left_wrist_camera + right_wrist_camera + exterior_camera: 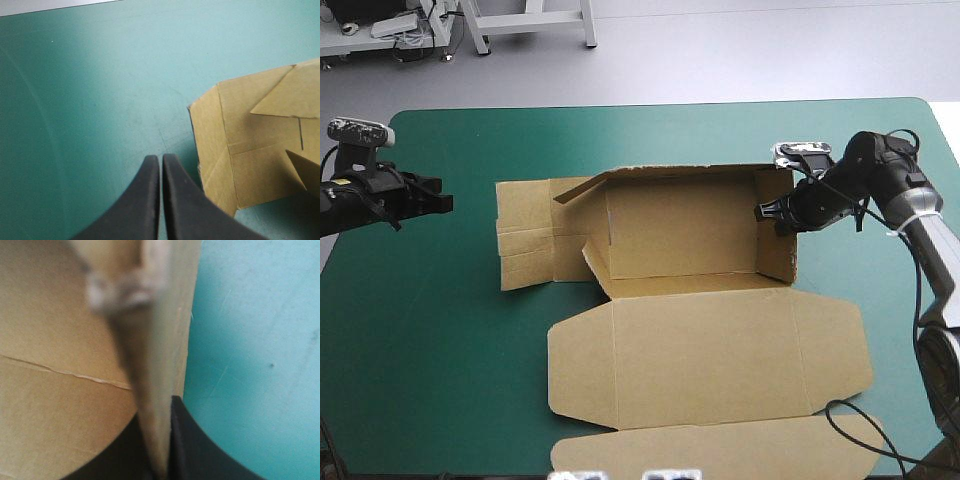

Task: Fold the box

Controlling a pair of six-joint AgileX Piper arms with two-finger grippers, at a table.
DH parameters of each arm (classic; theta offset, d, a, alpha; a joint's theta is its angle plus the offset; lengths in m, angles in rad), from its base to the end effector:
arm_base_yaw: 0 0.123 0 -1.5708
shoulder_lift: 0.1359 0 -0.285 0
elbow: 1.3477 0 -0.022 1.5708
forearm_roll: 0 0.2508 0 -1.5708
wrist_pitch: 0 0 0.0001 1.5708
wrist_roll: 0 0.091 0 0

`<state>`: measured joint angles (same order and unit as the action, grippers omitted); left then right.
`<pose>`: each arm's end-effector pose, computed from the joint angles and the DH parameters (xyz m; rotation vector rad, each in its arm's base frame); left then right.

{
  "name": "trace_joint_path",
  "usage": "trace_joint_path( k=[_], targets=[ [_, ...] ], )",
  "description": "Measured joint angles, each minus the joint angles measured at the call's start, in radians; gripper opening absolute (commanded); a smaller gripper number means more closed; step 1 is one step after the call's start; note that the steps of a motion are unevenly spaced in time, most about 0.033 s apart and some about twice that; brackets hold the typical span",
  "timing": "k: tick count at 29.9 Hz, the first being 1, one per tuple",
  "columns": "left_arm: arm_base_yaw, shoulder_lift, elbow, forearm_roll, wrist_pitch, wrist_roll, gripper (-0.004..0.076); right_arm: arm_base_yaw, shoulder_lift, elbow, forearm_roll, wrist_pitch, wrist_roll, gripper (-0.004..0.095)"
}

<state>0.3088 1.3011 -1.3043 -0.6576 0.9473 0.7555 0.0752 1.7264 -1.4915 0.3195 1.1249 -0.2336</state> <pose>0.2690 0.0384 0.3965 0.2815 2.1916 -0.2496 0.3575 0.0528 0.2979 -0.2979 2.7793 0.4005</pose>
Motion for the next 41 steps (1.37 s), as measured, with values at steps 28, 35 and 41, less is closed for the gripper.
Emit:
trace_joint_path(
  k=[28, 35, 41],
  targets=[
    [0.000, 0.000, 0.000, -0.004, 0.049, -0.001, 0.0006, -0.002, 0.065, -0.289, 0.008, 0.109, -0.046, 0.0797],
    [0.000, 0.000, 0.000, -0.004, 0.045, -0.001, 0.0006, -0.002, 0.035, -0.293, 0.004, 0.115, -0.035, 0.0797],
    [0.000, 0.000, 0.000, -0.004, 0.046, -0.001, 0.0006, -0.002, 0.072, -0.292, 0.000, 0.118, -0.028, 0.0797]
  ],
)
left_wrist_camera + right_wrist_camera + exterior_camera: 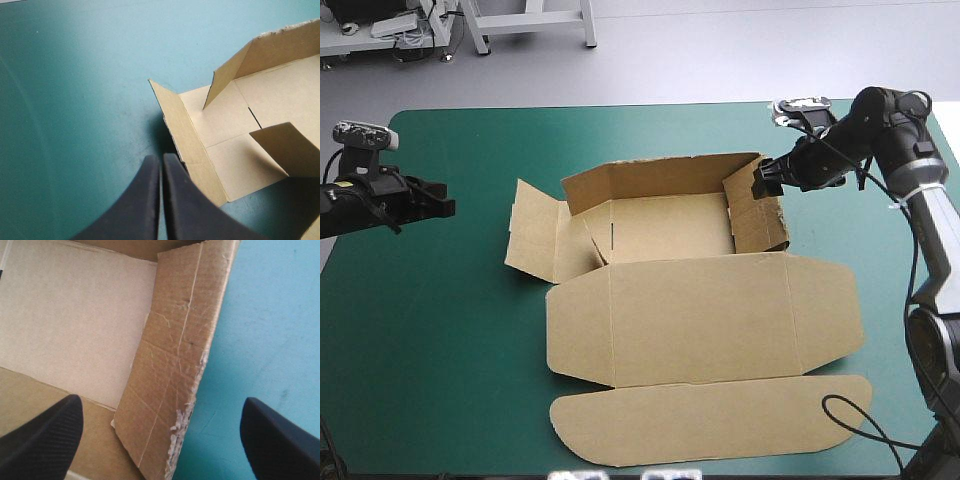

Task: Fold the box

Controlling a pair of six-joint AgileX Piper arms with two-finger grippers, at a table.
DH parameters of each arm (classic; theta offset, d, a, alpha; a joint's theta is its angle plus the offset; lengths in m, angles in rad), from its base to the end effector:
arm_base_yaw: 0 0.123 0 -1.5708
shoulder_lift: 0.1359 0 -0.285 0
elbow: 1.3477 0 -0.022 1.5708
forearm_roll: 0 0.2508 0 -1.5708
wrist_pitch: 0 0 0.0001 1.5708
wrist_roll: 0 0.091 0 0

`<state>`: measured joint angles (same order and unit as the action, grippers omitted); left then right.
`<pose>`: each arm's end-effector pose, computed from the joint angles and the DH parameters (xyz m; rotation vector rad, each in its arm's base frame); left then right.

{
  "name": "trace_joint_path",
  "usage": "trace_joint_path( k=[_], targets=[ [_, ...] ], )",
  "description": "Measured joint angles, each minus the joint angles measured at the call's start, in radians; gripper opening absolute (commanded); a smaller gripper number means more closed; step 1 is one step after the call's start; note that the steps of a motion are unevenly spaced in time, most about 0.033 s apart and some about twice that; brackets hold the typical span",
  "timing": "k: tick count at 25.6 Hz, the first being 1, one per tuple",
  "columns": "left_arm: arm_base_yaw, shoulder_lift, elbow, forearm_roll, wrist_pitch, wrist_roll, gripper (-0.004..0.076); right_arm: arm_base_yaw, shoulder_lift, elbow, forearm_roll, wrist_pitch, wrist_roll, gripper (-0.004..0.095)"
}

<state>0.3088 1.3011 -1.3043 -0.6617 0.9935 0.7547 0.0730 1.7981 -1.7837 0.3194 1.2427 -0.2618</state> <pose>0.2663 0.0357 0.3945 0.3028 2.2205 -0.2863 0.3819 0.0551 0.3501 -0.3926 2.6611 0.3850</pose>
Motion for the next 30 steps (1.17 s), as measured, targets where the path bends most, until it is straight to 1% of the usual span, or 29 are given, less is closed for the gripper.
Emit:
trace_joint_path(
  k=[9, 12, 14, 15, 18, 19, 20, 22, 24, 28, 30],
  targets=[
    [0.000, 0.000, 0.000, 0.000, 0.006, 0.000, 0.0006, 0.000, 0.143, 0.002, -0.008, -0.004, 0.014, 0.0796],
    [0.000, 0.000, 0.000, 0.000, 0.006, 0.000, 0.0006, 0.001, 0.182, 0.002, -0.007, -0.007, 0.028, 0.0760],
    [0.000, 0.000, 0.000, 0.000, 0.006, 0.000, 0.0006, 0.010, 0.203, 0.002, -0.008, -0.009, 0.031, 0.0696],
    [0.000, 0.000, 0.000, 0.000, 0.007, 0.000, 0.0006, 0.019, 0.213, 0.002, -0.012, -0.011, 0.031, 0.0609],
    [0.000, 0.000, 0.000, 0.000, 0.009, 0.000, 0.0006, 0.060, 0.240, 0.002, -0.035, -0.011, 0.031, 0.0406],
    [0.000, 0.000, 0.000, 0.000, 0.009, 0.000, 0.0006, 0.067, 0.243, 0.002, -0.039, -0.012, 0.031, 0.0320],
    [0.000, 0.000, 0.000, 0.000, 0.009, 0.000, 0.0006, 0.072, 0.244, 0.002, -0.047, -0.015, 0.031, 0.0163],
    [0.000, 0.000, 0.000, 0.000, 0.009, 0.000, 0.0006, 0.075, 0.244, 0.002, -0.054, -0.014, 0.030, 0.0002],
    [0.000, 0.000, 0.000, 0.000, 0.009, 0.000, 0.0006, 0.075, 0.244, 0.002, -0.059, -0.015, 0.032, -0.0018],
    [0.001, 0.000, 0.000, -0.019, 0.009, 0.000, 0.0006, 0.076, 0.244, -0.006, -0.044, -0.015, 0.036, -0.0018],
    [0.001, 0.000, 0.000, -0.019, 0.009, 0.000, 0.0006, 0.077, 0.239, -0.018, -0.054, -0.013, 0.024, -0.0018]
  ],
)
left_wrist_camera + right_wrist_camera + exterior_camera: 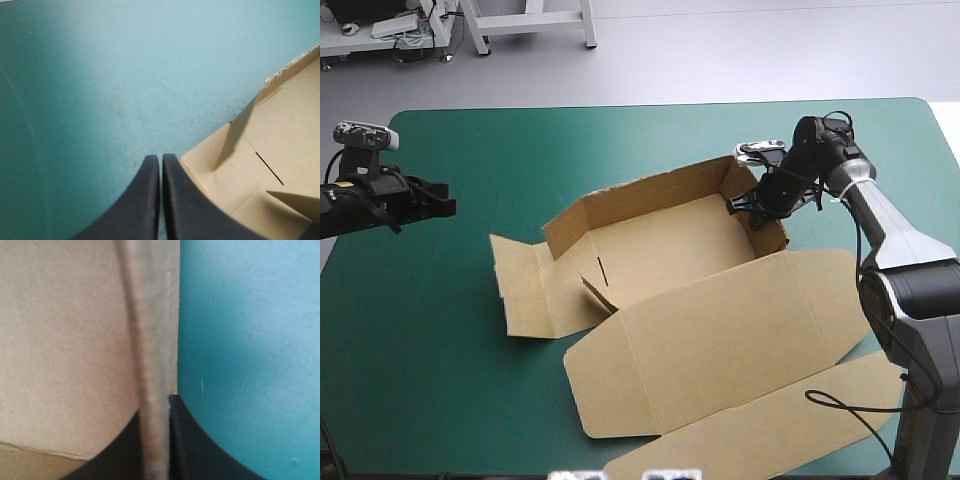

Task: Fold the box

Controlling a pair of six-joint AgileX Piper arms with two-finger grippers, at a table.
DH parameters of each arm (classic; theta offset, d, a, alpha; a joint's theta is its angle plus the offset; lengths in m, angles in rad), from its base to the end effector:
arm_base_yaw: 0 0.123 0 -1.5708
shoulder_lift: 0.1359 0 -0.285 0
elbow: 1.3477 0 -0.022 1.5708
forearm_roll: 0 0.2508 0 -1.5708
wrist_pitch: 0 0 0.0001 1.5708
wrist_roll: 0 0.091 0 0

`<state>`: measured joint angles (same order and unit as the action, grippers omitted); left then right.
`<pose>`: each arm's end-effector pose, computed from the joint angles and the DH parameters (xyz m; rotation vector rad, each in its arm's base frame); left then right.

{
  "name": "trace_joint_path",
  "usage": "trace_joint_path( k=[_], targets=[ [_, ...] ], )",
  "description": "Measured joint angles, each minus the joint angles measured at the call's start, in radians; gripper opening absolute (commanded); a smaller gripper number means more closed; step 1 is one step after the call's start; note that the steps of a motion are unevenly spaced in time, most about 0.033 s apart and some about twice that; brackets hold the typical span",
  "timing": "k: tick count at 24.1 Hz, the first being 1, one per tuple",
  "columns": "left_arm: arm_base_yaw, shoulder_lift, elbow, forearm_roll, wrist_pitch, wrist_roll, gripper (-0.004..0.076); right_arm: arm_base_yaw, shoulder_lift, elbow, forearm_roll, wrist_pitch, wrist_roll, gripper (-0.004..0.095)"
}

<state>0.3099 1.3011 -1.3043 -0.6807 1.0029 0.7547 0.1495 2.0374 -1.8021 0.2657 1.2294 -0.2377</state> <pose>0.2660 0.0344 0.3950 0.2992 2.2172 -0.3119 0.4225 0.0864 0.2562 -0.4676 2.8781 0.3668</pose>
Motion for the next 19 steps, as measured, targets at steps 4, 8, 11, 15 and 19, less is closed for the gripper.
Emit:
trace_joint_path(
  k=[4, 8, 11, 15, 19],
  targets=[
    [0.000, 0.000, 0.000, 0.000, -0.003, 0.000, 0.0006, -0.017, -0.129, -0.008, -0.003, 0.001, -0.015, -0.0018],
    [0.001, 0.000, 0.000, 0.003, -0.027, 0.000, 0.0006, -0.089, -0.259, -0.009, 0.027, 0.007, -0.042, -0.0018],
    [0.001, 0.000, 0.000, 0.013, -0.041, 0.000, 0.0006, -0.140, -0.327, -0.009, 0.081, 0.008, -0.075, -0.0018],
    [0.001, 0.000, 0.000, 0.061, -0.049, -0.002, 0.0006, -0.192, -0.402, -0.010, 0.125, 0.015, -0.101, -0.0018],
    [0.001, 0.001, 0.011, 0.161, -0.093, -0.060, 0.0006, -0.216, -0.441, -0.010, 0.165, 0.018, -0.121, -0.0018]
  ],
)
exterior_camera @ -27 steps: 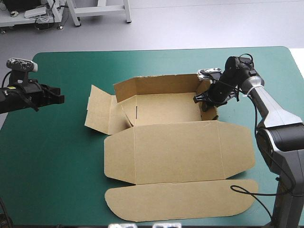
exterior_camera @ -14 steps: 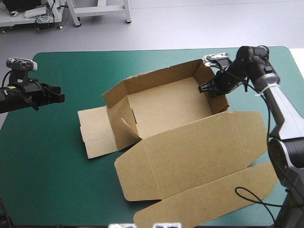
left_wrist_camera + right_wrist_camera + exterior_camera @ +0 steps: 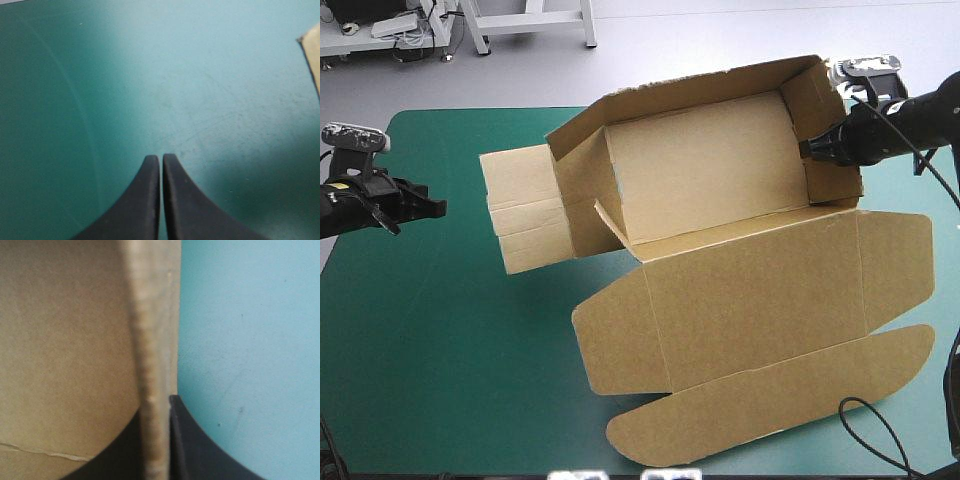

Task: Fold the box

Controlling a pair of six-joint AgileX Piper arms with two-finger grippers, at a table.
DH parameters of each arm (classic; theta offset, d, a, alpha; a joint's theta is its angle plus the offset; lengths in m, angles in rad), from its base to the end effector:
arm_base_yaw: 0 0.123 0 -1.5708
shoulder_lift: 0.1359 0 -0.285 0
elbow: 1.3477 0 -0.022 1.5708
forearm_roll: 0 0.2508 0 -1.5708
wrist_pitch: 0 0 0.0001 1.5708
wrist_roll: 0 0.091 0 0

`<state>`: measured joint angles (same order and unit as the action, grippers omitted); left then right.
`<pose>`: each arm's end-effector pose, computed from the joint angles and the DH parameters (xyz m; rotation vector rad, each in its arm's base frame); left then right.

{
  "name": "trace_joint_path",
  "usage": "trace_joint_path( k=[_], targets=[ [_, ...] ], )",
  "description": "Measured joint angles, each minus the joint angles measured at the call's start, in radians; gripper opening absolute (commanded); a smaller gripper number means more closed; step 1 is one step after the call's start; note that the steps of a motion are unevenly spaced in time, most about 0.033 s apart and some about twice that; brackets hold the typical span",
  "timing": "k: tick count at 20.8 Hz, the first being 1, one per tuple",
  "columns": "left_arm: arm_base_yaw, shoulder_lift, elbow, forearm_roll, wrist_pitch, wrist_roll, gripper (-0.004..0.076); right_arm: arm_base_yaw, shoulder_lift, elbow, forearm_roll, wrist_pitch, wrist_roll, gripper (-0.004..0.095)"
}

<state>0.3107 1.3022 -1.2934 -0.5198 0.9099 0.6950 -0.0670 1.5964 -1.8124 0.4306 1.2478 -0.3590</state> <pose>0.2690 0.0489 0.3892 0.2493 2.2477 -0.1186 0.3312 0.0139 0.4339 -0.3466 2.3950 0.3780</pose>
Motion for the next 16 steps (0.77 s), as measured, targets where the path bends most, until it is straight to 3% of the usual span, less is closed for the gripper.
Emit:
trace_joint_path(
  k=[7, 12, 14, 16],
  targets=[
    [0.000, 0.048, 0.112, 0.044, -0.171, -0.071, 0.0006, 0.000, -0.002, 0.000, 0.028, 0.000, -0.007, -0.0018],
    [0.000, 0.195, 0.211, -0.203, -0.279, -0.063, 0.0006, -0.001, -0.002, 0.000, 0.065, 0.000, -0.022, -0.0018],
    [0.000, 0.266, 0.213, -0.370, -0.266, 0.022, 0.0006, -0.001, -0.002, 0.000, 0.077, 0.000, -0.026, -0.0018],
    [0.001, 0.337, 0.213, -0.574, -0.177, 0.220, 0.0006, -0.001, -0.002, 0.000, 0.080, 0.000, -0.026, -0.0018]
  ],
)
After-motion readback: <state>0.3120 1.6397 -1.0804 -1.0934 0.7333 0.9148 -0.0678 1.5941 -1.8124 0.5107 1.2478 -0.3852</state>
